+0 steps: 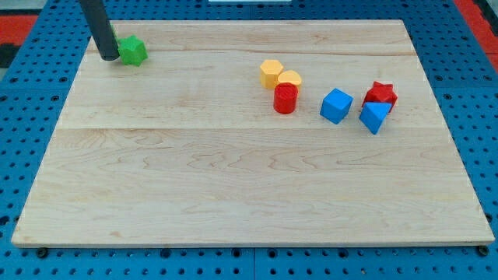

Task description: Push the green blocks towards top left side of board

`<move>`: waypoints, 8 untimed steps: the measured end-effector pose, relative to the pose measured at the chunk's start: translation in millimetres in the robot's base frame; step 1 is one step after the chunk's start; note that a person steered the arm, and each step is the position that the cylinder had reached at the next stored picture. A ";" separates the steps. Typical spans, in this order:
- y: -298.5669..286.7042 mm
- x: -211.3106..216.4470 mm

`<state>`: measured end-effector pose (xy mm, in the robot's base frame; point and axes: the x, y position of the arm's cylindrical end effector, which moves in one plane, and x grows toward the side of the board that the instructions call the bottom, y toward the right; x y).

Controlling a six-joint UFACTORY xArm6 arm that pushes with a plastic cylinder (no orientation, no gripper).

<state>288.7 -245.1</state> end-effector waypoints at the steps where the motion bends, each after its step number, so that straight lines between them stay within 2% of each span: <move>1: -46.1 -12.2; 3: -58.3 -59.8; 4: -55.9 -64.5; 5: -39.0 -43.4; 6: 2.8 -42.7; 7: -19.1 -61.6; 8: -16.8 -90.4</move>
<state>198.3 -261.9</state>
